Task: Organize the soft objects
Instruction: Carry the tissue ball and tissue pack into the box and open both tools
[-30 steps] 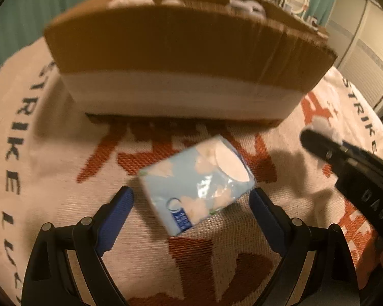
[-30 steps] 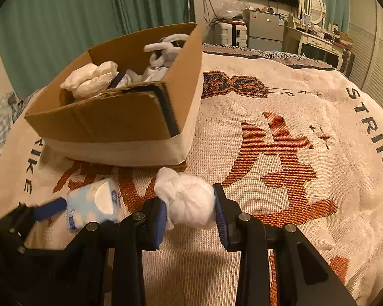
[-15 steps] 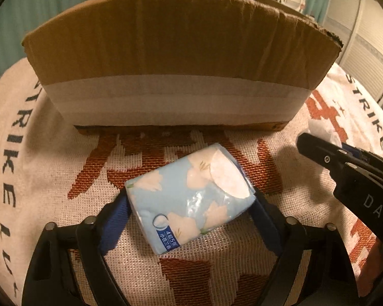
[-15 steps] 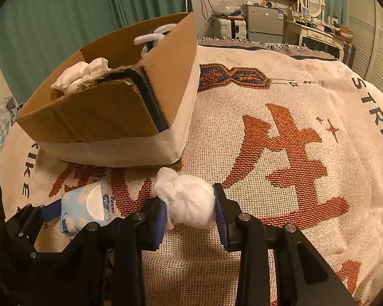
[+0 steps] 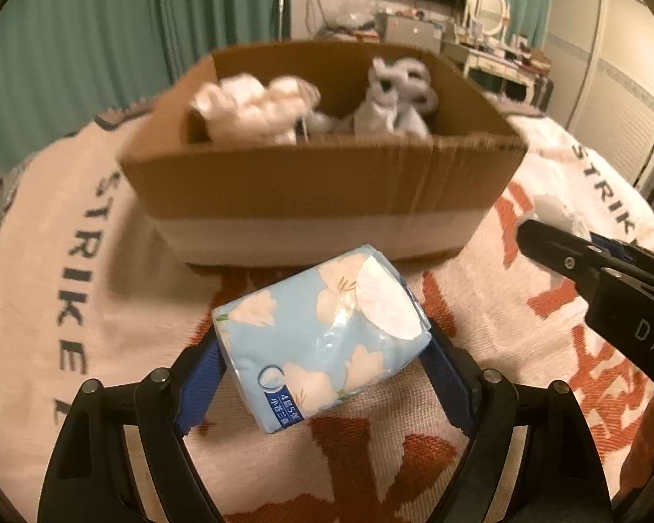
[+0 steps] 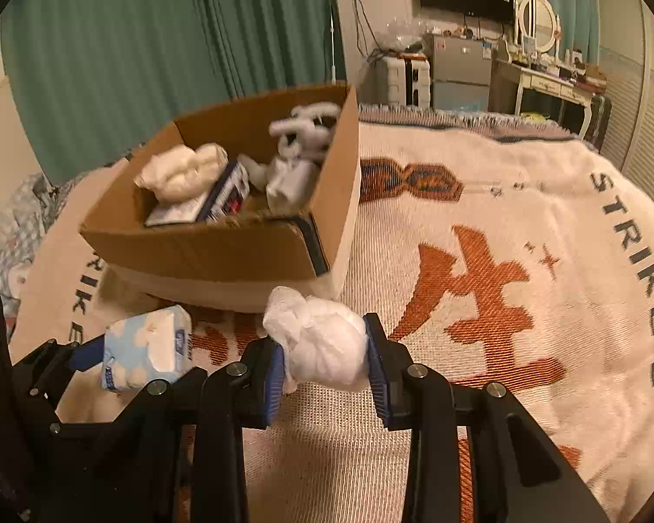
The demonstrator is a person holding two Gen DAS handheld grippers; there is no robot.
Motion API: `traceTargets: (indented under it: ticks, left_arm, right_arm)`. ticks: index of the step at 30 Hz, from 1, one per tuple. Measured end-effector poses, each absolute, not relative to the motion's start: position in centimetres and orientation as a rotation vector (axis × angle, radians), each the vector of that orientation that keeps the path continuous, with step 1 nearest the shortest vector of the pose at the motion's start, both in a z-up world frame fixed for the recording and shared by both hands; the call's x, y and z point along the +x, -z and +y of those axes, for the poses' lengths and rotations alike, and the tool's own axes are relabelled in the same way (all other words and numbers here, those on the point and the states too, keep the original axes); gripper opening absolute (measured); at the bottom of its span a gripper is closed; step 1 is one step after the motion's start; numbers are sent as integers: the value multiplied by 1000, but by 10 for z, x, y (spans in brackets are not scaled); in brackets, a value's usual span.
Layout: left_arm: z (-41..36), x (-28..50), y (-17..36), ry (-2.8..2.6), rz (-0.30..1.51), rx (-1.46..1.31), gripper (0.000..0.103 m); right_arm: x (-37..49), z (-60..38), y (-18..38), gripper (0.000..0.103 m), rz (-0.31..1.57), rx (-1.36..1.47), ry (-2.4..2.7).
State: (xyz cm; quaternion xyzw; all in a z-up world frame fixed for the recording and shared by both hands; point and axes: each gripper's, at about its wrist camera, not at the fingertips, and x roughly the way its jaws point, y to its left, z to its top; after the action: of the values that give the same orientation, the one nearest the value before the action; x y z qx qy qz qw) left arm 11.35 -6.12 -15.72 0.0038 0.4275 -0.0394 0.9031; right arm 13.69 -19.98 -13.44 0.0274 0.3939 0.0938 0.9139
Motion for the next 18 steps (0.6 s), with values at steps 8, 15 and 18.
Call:
traceTargets:
  ticks: [8, 15, 18]
  left_arm:
    - [-48, 98, 101, 80, 777, 6, 83]
    - [-38, 91, 43, 104, 686, -17, 83]
    - [-29, 90, 17, 118, 634, -18, 83]
  right_arm:
    - [108, -200, 74, 33, 733, 64, -197]
    - [82, -191, 5, 33, 628, 80, -224]
    - [79, -191, -22, 33, 584, 102, -225]
